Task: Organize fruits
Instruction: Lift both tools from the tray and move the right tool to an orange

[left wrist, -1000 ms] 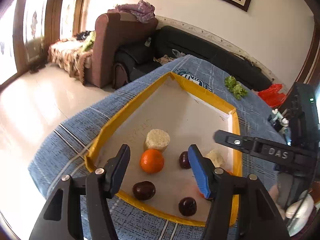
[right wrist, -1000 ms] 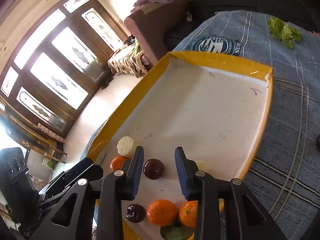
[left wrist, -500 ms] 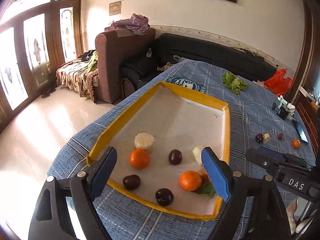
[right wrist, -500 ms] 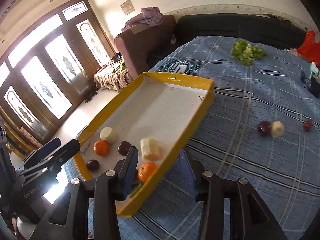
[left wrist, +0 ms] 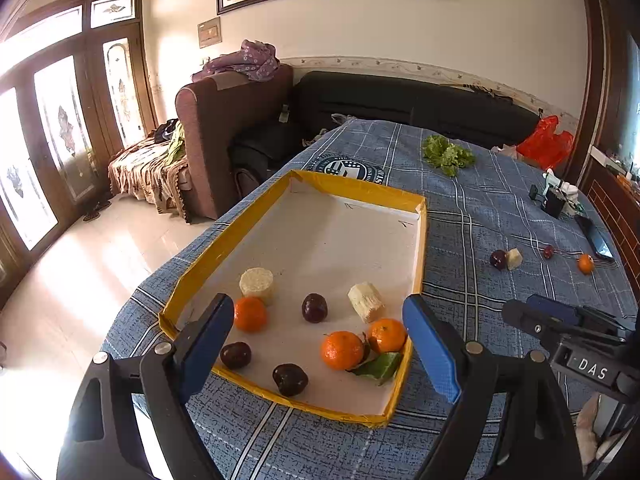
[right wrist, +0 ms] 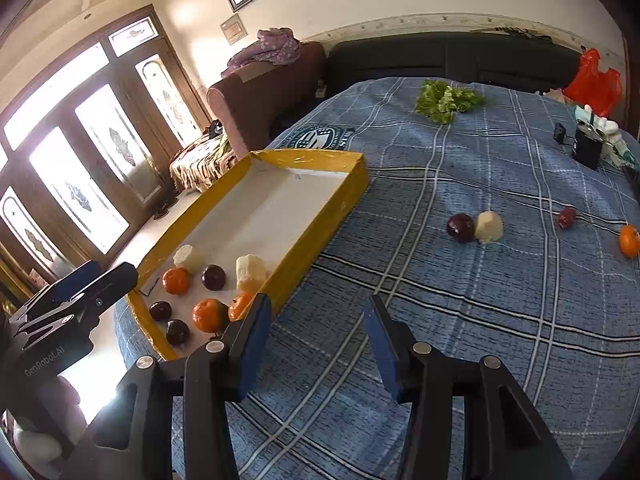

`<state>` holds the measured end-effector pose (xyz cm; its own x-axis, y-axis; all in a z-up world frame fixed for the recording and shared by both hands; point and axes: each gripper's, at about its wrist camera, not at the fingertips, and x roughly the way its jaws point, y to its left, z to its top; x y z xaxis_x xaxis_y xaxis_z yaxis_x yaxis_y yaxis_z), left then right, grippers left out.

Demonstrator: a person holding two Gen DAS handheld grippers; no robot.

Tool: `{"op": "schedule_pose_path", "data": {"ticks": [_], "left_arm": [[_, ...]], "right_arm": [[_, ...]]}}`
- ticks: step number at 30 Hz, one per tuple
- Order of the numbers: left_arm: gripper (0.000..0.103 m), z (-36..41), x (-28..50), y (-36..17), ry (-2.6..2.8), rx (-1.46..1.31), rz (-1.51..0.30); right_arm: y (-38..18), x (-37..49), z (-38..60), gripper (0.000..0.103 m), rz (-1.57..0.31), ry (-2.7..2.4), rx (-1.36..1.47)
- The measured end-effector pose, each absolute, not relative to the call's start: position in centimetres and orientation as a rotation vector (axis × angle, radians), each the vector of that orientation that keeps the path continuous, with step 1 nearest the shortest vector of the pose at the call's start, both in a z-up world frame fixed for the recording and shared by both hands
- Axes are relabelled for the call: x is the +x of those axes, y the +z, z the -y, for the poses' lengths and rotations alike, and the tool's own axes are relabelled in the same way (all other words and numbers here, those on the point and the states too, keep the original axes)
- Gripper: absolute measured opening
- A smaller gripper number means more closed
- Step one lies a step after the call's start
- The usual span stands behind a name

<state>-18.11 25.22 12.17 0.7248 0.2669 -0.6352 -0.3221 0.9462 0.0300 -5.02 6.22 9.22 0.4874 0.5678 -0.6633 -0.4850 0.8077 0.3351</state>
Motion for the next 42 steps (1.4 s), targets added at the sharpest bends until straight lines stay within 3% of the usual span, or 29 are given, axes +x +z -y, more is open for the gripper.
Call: {"op": "schedule_pose_path", "data": {"ticks": [14, 28, 34, 42], "left_arm": [[0.086, -23.5, -17.3, 11.0, 0.294, -0.046, -0.732], [0.088, -18.4, -15.7, 9.8, -0.027, -0.072, -0.793], [0.087, -16.5, -14.9, 8.4, -0.104, -0.074, -0.848], [0.087, -16.3, -14.6, 9.5, -0.128, -0.096, -0.813]], "right_arm": [[8.3, -3.9, -0.1, 0.056, -0.858, 0.521, 0.171], [9.1, -1.4, 14.4, 0.055, -0.824, 0.165, 0.212], [9.5, 1.6, 18.1, 0.058, -0.808, 0.074, 0.218], [5.7, 10.0, 18.8, 0.058, -0.871, -0.001, 0.199]]}}
